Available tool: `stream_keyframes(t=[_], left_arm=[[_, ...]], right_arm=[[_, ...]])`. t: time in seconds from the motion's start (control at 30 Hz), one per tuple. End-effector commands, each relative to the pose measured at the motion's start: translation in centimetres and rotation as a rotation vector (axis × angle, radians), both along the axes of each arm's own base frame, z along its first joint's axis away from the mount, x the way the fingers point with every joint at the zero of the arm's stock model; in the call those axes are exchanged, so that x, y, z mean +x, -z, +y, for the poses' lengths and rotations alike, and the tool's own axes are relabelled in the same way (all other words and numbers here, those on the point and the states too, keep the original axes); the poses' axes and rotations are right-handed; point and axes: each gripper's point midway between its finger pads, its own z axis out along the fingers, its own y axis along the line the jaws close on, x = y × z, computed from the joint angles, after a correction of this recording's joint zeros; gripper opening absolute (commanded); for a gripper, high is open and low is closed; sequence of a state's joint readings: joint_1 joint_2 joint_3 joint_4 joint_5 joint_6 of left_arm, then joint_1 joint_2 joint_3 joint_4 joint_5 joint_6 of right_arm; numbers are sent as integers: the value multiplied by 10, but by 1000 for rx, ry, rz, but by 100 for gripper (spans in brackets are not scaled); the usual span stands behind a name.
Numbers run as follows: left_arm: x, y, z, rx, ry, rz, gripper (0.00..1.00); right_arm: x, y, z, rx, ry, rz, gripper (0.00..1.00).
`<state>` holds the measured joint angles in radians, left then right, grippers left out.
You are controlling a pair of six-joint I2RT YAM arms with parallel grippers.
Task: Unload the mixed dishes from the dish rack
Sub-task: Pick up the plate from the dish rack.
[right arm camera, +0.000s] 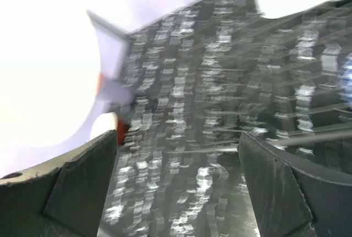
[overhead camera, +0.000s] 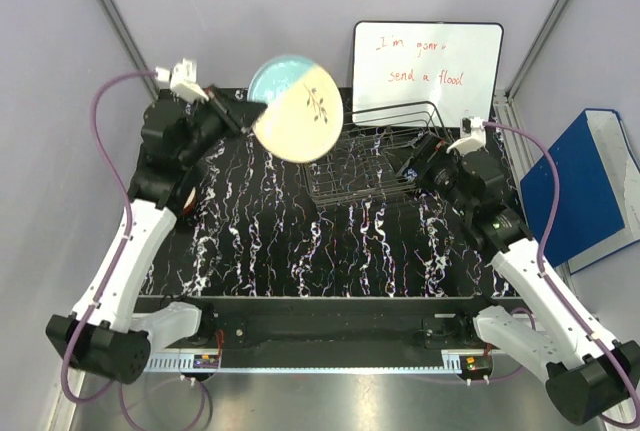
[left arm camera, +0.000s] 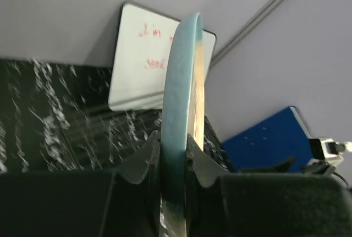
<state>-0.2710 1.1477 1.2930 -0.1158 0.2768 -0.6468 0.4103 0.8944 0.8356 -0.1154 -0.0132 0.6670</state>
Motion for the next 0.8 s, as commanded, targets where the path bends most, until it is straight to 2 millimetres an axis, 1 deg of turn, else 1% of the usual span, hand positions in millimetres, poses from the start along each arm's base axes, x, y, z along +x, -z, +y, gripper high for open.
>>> stream_keyframes(t=[0.0,0.03,0.07,0.1,0.13,0.17,0.2,0.23,0.3,0.43,0.53,0.6,0.63,0.7,0.73,0.77], left_arm=[[-64,-43,-15,-380,281,-44,0],[-66,-22,-17,-451,312,35,0],[-70,-18,-19,-479,344,44,0],[-76,-8,-23,-495,402,25,0],[-83,-10,-24,-555,449,31,0],[-90,-11,-25,-580,492,4,0],[-97,-7,-25,-599,538,-49,0],[-101,-8,-25,-640,564,-34,0],[-102,-2,-26,-649,579,-35,0],[-98,8,-29,-591,548,-25,0],[-98,12,-33,-563,539,-17,0],[-97,16,-36,-552,540,-4,0],[-97,19,-38,-545,541,-1,0],[-96,25,-40,-541,545,13,0],[-97,25,-42,-537,551,14,0],[-97,27,-43,-535,554,19,0]], right_arm=[[-27,-65,32,217,-197,-157,98],[-31,-76,34,274,-218,-185,98],[-36,-69,38,292,-249,-178,99],[-41,-81,39,326,-273,-236,99],[-46,-82,42,364,-299,-241,99],[-50,-74,44,373,-319,-232,99],[-50,-72,45,380,-325,-226,99],[-50,-71,46,380,-334,-221,99],[-50,-65,53,369,-367,-195,99],[-49,-60,60,347,-406,-166,98],[-42,-56,64,332,-410,-146,98],[-41,-62,69,339,-436,-161,97],[-39,-60,72,342,-449,-147,97],[-38,-69,77,352,-470,-166,97],[-34,-66,80,348,-473,-153,96],[-33,-71,83,349,-481,-159,96]])
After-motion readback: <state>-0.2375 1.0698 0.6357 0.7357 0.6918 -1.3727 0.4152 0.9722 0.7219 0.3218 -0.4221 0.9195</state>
